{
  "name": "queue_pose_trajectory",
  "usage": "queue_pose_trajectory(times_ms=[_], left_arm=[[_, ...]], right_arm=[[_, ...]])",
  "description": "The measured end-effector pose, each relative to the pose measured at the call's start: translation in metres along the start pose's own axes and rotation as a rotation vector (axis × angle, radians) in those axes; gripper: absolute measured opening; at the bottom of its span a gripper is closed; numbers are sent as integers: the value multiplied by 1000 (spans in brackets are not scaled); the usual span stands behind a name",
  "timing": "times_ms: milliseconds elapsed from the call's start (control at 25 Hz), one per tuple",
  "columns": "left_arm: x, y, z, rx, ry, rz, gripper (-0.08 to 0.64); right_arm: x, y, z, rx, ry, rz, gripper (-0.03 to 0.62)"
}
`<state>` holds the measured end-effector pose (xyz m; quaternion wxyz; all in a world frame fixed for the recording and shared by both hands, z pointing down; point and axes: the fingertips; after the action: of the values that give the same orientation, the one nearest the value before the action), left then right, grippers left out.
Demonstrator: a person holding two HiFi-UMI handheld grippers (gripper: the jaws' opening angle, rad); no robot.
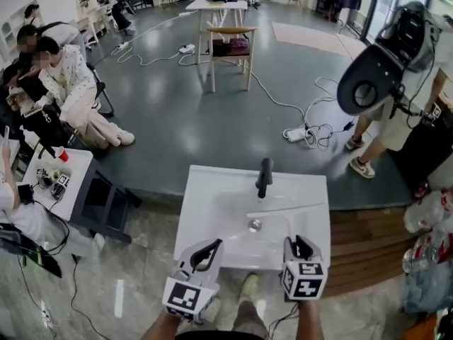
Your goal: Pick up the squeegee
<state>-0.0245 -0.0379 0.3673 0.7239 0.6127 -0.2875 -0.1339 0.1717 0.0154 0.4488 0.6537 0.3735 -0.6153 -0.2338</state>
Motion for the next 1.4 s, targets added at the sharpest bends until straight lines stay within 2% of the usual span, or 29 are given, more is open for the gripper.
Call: queue_pose_trajectory(times_ms=[200,400,880,1080,1160,1400], left_arm=[[-20,-12,-8,47,37,-52,2],[-42,-23,-17,54,64,-87,2],[-88,-36,-46,103,163,-105,2],[-106,-31,-55,110,186,-85,2],[-109,-33,-61,122,199,-106,2],[-114,-33,-66,131,211,-110,2]], right_arm=[[-45,-3,7,22,36,-70,92],[-89,-4,17,39,74,-131,92],[-183,17,34,104,167,-233,92],[-205,35,43,121,186,-239,94],[-210,41,44,125,195,-239,92],[-218,43,46,128,202,-253,92]])
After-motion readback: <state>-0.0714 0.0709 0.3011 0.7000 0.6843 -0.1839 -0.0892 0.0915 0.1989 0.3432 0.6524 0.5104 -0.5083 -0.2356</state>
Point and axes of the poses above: the fingertips, and each gripper's own axes: x forward along the fingers, z to its left, y out of its underside
